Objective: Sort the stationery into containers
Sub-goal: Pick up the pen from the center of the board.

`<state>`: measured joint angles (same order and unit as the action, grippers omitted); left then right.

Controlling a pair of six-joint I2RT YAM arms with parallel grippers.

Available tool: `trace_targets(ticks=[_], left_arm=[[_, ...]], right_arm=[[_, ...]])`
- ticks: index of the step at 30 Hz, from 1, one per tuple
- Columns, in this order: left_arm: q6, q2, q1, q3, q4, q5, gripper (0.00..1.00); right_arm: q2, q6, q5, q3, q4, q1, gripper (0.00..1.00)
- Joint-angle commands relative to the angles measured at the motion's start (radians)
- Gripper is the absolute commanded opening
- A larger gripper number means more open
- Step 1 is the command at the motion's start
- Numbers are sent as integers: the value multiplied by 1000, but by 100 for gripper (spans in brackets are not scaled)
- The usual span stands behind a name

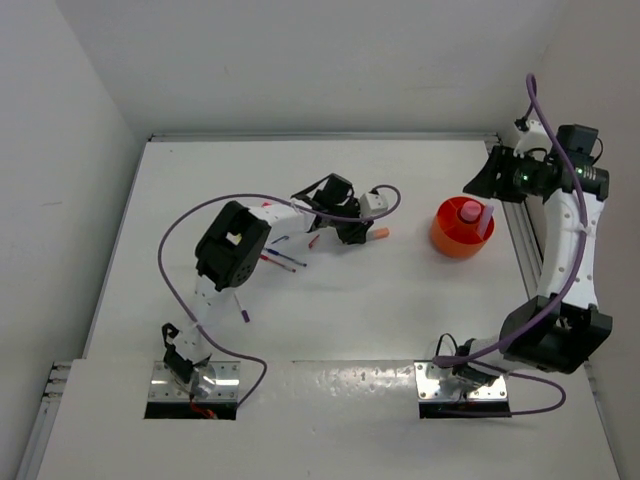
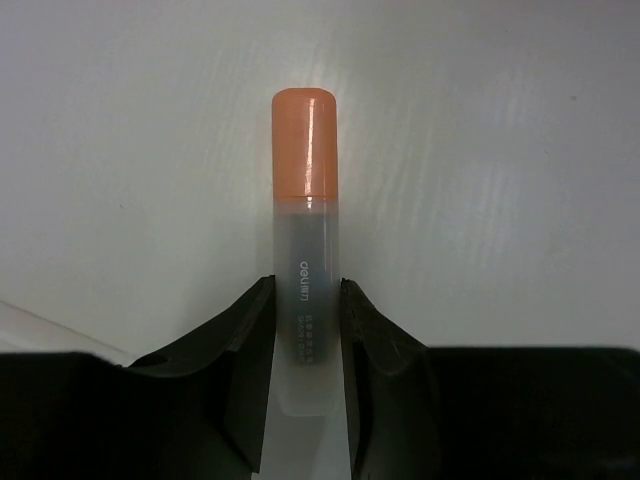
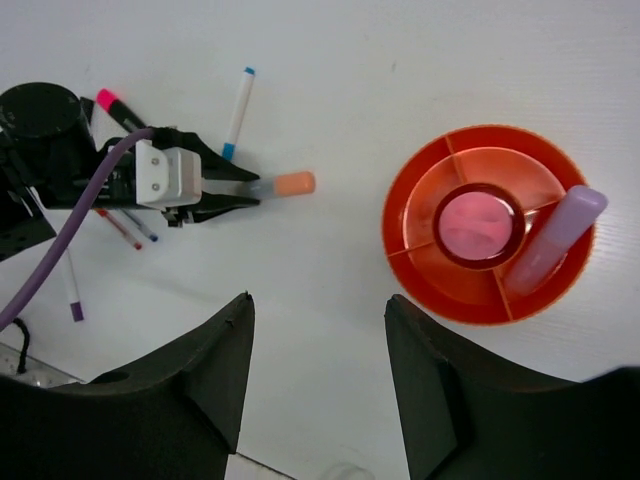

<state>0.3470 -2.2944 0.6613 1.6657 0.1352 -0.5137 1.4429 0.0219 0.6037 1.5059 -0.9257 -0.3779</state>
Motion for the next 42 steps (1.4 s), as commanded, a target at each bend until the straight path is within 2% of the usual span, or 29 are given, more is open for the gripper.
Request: trace_targets(ticks=[1, 3, 9, 13, 14, 16, 20, 34, 42], left_arm=[[-80, 177, 18, -105, -116, -2, 7], [-118, 237, 20, -187, -178, -6, 4], [-223, 484, 40, -351, -227, -34, 1], [-246, 581, 78, -363, -187, -57, 0], [-250, 589, 89, -363, -180, -63, 0], [-253, 602, 101, -357, -172, -74, 0], [-250, 610, 110, -334, -151, -74, 0], [-269, 619, 113, -299, -149, -91, 0], [-283, 609, 115, -271, -148, -106, 0]], right_arm=[[-71, 38, 54, -56, 8, 16, 55], [-98, 56, 77, -103, 13, 27, 55], [-133, 110, 163, -210, 42, 89, 55], [-110, 160, 251, -253, 68, 137, 58], [-104, 188, 270, -254, 71, 145, 64], [-76, 219, 313, -256, 88, 174, 68], [-36, 268, 378, -242, 91, 211, 70], [-3, 262, 332, -282, 111, 266, 70], [30, 245, 327, -282, 116, 280, 63]])
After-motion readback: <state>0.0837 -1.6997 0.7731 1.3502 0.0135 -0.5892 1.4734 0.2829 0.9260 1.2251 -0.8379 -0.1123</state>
